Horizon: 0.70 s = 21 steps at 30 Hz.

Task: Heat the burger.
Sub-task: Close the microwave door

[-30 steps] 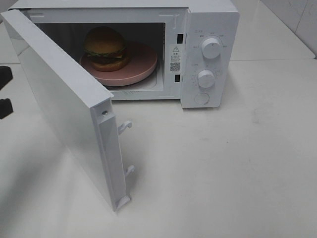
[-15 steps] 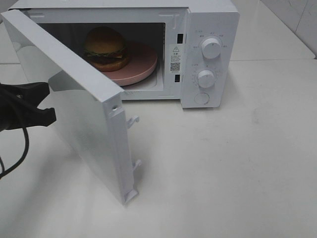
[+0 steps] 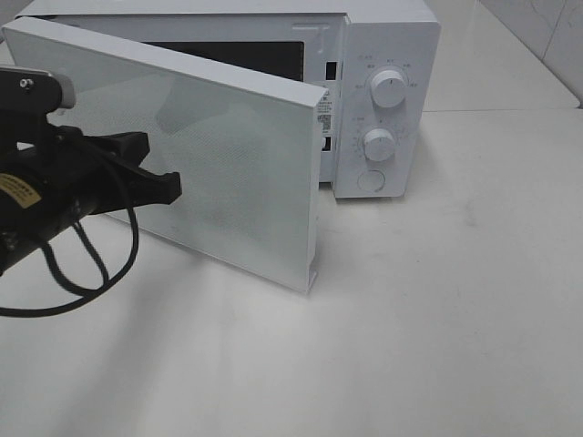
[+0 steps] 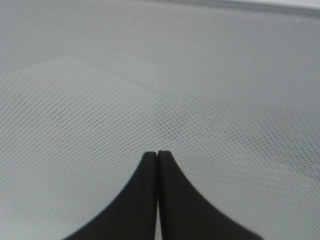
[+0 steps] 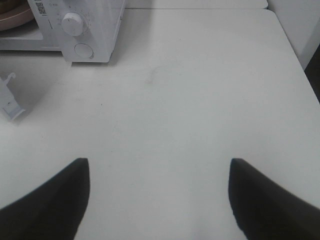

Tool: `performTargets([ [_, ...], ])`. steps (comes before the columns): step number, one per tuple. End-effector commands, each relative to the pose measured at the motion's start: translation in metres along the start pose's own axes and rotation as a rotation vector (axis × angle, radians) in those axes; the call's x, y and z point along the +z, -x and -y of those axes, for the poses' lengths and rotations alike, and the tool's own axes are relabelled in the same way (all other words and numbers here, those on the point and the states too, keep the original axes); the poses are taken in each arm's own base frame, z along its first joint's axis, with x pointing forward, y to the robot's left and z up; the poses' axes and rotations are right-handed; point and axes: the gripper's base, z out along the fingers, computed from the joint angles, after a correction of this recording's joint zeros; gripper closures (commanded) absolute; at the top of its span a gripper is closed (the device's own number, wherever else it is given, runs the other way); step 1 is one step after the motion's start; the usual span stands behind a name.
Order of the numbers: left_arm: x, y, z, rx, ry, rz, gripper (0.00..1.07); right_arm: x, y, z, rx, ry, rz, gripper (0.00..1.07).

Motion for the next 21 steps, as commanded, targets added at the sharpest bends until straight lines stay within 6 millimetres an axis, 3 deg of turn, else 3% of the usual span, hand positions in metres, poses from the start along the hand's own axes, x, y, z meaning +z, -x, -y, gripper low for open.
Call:
performTargets([
  [1, 0.008, 0.006, 0.012, -0.002, 0.035, 0.003, 1.07, -0.003, -0.003, 0.000, -0.003, -0.002, 0.023, 0.34],
  [11, 0.037, 0.014, 0.043, -0.005, 0.068, -0.031, 1.07, -0.003, -0.003, 0.000, -0.015, -0.002, 0.024, 0.34],
  [21, 0.063, 0.023, 0.057, -0.015, 0.104, -0.043, 1.07, -0.003, -0.003, 0.000, -0.013, -0.002, 0.024, 0.34],
])
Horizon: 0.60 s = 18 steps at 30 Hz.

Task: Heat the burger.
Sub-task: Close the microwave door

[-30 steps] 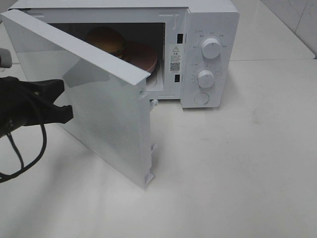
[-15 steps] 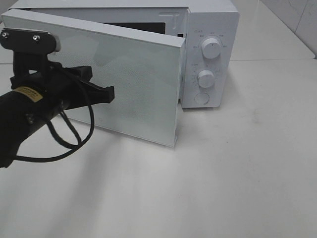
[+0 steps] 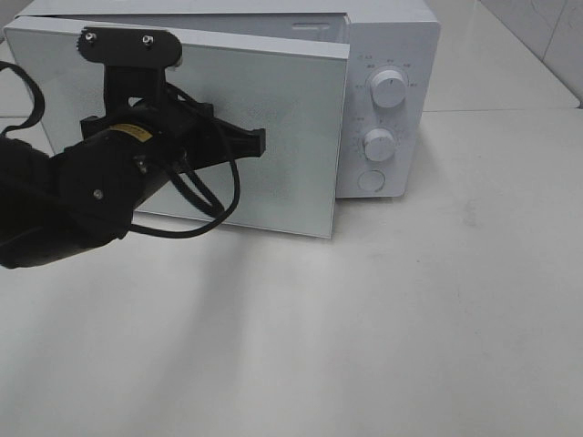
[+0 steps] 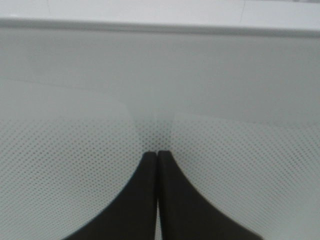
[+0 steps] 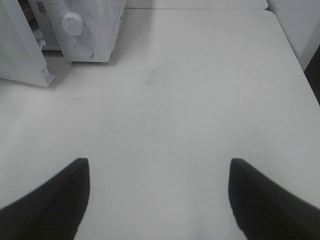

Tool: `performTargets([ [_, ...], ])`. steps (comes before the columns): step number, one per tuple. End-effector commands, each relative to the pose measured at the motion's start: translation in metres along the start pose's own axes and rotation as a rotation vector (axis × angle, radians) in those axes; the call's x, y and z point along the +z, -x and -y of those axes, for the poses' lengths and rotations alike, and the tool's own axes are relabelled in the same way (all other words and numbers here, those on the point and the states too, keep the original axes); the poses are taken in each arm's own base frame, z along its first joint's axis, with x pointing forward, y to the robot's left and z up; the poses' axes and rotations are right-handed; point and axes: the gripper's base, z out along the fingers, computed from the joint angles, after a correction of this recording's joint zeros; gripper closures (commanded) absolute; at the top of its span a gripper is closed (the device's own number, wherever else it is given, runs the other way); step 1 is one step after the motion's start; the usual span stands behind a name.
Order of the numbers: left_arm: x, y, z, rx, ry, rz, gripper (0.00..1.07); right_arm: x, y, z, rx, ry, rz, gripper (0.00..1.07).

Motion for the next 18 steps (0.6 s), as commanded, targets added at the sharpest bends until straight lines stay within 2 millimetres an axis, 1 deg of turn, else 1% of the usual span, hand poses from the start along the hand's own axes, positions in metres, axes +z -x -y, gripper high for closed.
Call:
performTargets([
  [1, 0.008, 0.006, 0.007, -0.008, 0.013, 0.003, 1.07, -0.003, -0.003, 0.000, -0.006, -0.002, 0.024, 0.34],
  [2, 0.014, 0.007, 0.010, -0.002, 0.019, 0.001, 1.07, -0.003, -0.003, 0.000, -0.006, -0.002, 0.024, 0.34],
  [5, 0.016, 0.008, 0.011, 0.002, 0.021, 0.002, 1.07, -0.003, -0.003, 0.000, -0.006, -0.002, 0.024, 0.34],
  [6, 0.022, 0.008, 0.014, 0.004, 0.027, -0.001, 1.07, -0.003, -0.003, 0.000, -0.006, -0.002, 0.024, 0.34],
  [10, 0.028, 0.008, 0.017, -0.002, 0.041, -0.003, 1.07, -0.003, -0.003, 0.000, -0.006, -0.002, 0.024, 0.34],
  [11, 0.032, 0.008, 0.019, -0.010, 0.045, -0.002, 1.07, -0.003, -0.003, 0.000, -0.006, -0.002, 0.024, 0.34],
  [12, 0.036, 0.011, 0.022, -0.016, 0.043, 0.008, 1.07, -0.003, -0.003, 0.000, -0.006, -0.002, 0.024, 0.34],
  [15, 0.038, 0.011, 0.023, -0.019, 0.043, 0.011, 1.07, -0.003, -0.003, 0.000, -0.006, -0.002, 0.024, 0.34],
  [17, 0.046, 0.016, 0.028, -0.015, 0.043, 0.028, 1.07, -0.003, -0.003, 0.000, -0.006, -0.002, 0.024, 0.34],
  [18, 0.046, 0.016, 0.028, -0.015, 0.043, 0.028, 1.07, -0.003, -0.003, 0.000, -0.006, -0.002, 0.024, 0.34],
])
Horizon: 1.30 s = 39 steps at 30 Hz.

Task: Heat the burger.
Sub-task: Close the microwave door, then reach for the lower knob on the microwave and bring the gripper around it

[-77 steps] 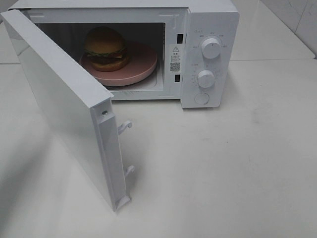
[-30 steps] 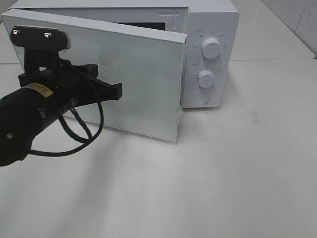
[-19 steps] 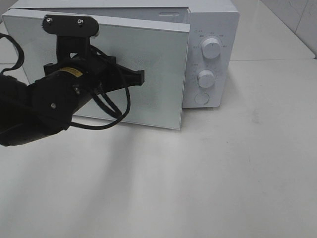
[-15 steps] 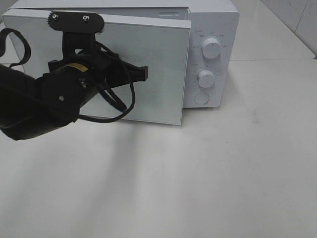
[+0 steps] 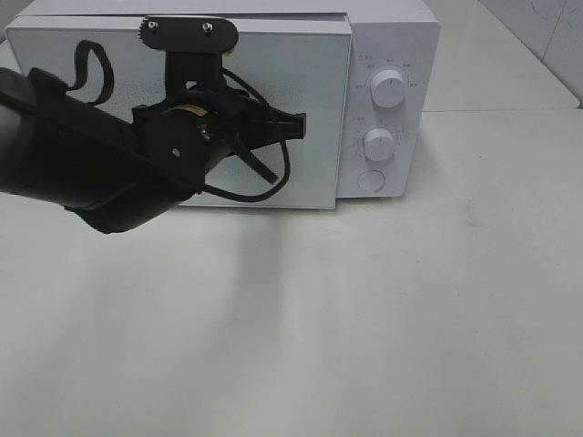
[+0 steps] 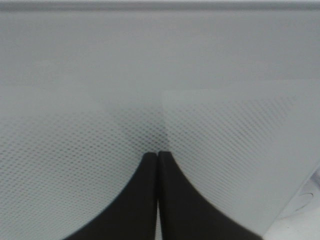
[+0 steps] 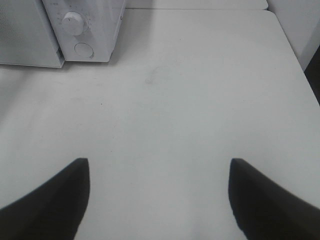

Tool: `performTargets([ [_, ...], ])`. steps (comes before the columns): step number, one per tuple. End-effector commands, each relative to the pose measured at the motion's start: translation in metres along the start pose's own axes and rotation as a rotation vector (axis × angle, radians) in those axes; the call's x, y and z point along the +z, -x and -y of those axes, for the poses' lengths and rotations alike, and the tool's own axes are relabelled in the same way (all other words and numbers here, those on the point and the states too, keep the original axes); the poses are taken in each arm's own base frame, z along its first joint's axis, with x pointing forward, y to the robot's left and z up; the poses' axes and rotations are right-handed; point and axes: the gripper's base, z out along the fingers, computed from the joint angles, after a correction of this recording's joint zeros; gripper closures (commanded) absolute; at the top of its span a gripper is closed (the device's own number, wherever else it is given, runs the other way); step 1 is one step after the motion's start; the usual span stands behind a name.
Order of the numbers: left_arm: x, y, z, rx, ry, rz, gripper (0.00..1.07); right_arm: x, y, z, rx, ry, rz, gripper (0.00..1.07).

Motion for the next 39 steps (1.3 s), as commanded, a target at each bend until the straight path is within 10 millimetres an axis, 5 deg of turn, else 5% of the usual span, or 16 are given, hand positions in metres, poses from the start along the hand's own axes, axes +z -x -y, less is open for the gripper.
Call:
performTargets([
  [1, 0.010, 0.015, -0.001, -0.009, 0.036, 0.068, 1.07, -0.003, -0.003, 0.000, -0.006, -0.002, 0.024, 0.34],
  [19, 0.027, 0.026, -0.006, -0.025, 0.053, 0.052, 1.07, -0.003, -0.003, 0.000, -0.007, -0.002, 0.024, 0.34],
  [32, -0.008, 0.002, 0.026, 0.083, 0.052, -0.125, 1.07, -0.003, -0.003, 0.000, -0.007, -0.002, 0.024, 0.34],
  [39, -0.030, 0.002, 0.031, 0.115, -0.144, -0.244, 1.07, -0.003, -0.003, 0.000, -0.007, -0.002, 0.024, 0.34],
])
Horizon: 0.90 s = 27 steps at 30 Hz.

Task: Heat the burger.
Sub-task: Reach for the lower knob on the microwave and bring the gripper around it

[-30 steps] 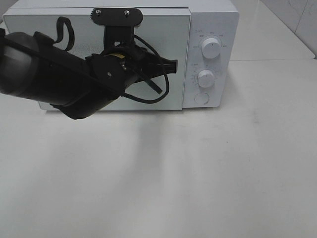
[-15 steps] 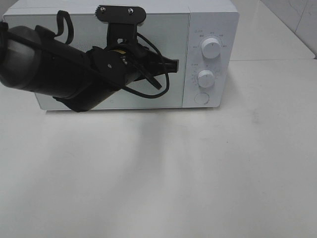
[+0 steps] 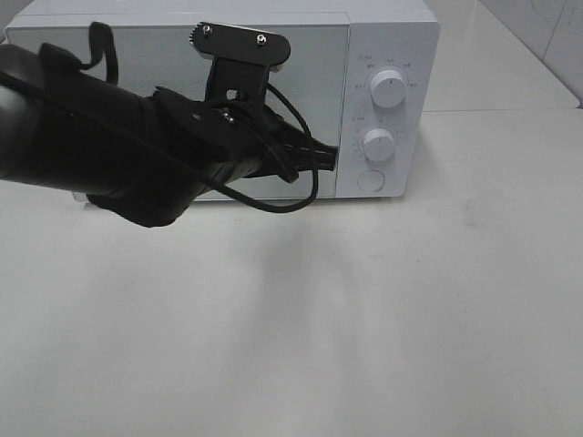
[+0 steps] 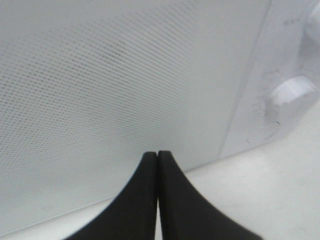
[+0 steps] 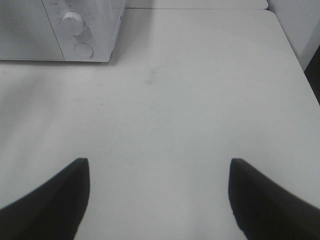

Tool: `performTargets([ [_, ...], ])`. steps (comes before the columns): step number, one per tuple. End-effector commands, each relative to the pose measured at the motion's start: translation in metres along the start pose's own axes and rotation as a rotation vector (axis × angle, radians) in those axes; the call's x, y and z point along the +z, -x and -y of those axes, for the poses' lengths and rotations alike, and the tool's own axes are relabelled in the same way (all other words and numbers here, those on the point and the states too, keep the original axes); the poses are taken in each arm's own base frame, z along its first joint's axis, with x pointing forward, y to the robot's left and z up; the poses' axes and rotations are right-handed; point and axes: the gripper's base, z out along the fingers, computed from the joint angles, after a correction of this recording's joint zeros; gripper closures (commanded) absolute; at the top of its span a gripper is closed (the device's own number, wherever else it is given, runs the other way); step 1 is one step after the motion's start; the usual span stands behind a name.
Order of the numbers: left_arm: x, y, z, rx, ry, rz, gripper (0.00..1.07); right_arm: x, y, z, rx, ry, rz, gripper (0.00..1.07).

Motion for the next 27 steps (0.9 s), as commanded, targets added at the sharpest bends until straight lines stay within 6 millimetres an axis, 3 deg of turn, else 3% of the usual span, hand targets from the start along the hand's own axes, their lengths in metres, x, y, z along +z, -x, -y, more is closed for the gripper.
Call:
performTargets([
  [1, -0.009, 0.001, 0.002, -0.006, -0.079, -0.036, 1.07, -0.003, -0.003, 0.000, -0.008, -0.003, 0.024, 0.34],
  [2, -0.011, 0.001, 0.002, -0.011, -0.110, -0.050, 1.05, -0.003, -0.003, 0.000, -0.008, -0.003, 0.024, 0.34],
  [3, -0.015, 0.000, -0.002, -0.021, -0.157, -0.080, 0.94, -0.003, -0.003, 0.000, -0.008, -0.003, 0.024, 0.34],
  [4, -0.015, 0.000, -0.002, -0.021, -0.157, -0.080, 0.94, -0.003, -0.003, 0.000, -0.008, -0.003, 0.024, 0.34],
  [5, -0.017, 0.000, -0.004, -0.026, -0.179, -0.093, 0.86, -0.003, -0.003, 0.000, -0.008, -0.003, 0.024, 0.34],
  [6, -0.021, -0.004, -0.008, -0.031, -0.213, -0.124, 0.67, -0.003, -0.003, 0.000, -0.008, -0.003, 0.024, 0.34],
  [7, -0.021, -0.004, -0.008, -0.031, -0.213, -0.124, 0.67, -0.003, -0.003, 0.000, -0.008, -0.003, 0.024, 0.34],
  [8, -0.025, -0.007, -0.014, -0.037, -0.243, -0.152, 0.46, -0.003, -0.003, 0.000, -0.008, -0.003, 0.024, 0.34],
  [9, -0.028, -0.009, -0.018, -0.038, -0.265, -0.171, 0.37, -0.003, -0.003, 0.000, -0.008, -0.003, 0.024, 0.34],
  [10, -0.028, -0.009, -0.018, -0.038, -0.265, -0.171, 0.37, -0.003, -0.003, 0.000, -0.008, -0.003, 0.024, 0.34],
  [11, -0.033, -0.013, -0.026, -0.054, -0.313, -0.209, 0.27, -0.003, -0.003, 0.000, -0.008, -0.003, 0.024, 0.34],
  [21, -0.058, -0.025, -0.076, -0.126, -0.359, -0.289, 0.26, -0.003, -0.003, 0.000, -0.008, -0.003, 0.024, 0.34],
  [23, -0.071, -0.033, -0.104, -0.151, -0.377, -0.363, 0.26, -0.003, -0.003, 0.000, -0.008, -0.003, 0.024, 0.34],
  [24, -0.071, -0.033, -0.104, -0.151, -0.377, -0.363, 0.26, -0.003, -0.003, 0.000, -0.008, -0.003, 0.024, 0.34],
  [26, -0.082, -0.035, -0.128, -0.154, -0.350, -0.439, 0.26, -0.003, -0.003, 0.000, -0.008, -0.003, 0.024, 0.34],
  [27, -0.082, -0.035, -0.128, -0.154, -0.350, -0.439, 0.26, -0.003, -0.003, 0.000, -0.008, -0.003, 0.024, 0.34],
])
